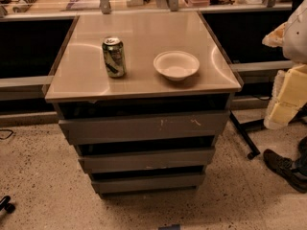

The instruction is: Open top drawer

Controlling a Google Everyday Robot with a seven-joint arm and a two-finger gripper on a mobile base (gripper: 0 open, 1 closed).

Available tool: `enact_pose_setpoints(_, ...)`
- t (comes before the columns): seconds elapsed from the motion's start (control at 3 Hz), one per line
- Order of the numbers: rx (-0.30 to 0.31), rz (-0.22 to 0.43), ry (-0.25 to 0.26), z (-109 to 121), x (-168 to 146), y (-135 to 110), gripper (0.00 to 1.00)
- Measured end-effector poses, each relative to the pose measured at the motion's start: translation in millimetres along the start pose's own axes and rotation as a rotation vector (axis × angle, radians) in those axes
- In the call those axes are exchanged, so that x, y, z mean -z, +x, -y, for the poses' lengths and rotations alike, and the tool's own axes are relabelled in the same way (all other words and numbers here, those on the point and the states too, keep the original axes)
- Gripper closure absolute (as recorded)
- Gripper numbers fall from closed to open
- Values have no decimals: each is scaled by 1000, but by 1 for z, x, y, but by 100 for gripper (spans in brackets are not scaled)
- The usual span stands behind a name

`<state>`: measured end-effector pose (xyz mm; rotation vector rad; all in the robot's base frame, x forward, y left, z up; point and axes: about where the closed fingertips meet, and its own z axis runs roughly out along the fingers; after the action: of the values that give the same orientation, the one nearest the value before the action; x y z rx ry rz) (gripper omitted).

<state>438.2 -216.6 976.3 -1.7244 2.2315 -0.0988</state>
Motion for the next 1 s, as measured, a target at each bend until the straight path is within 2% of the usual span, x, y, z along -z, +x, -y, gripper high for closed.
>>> enact_pose_setpoints(0.33, 3, 12, 12, 0, -2, -1, 0)
enact_pose_setpoints(0.67, 36, 71, 9, -9, -29, -7, 0)
enact_pose_setpoints(1.0, 68, 149, -4, -14, -82, -16, 0)
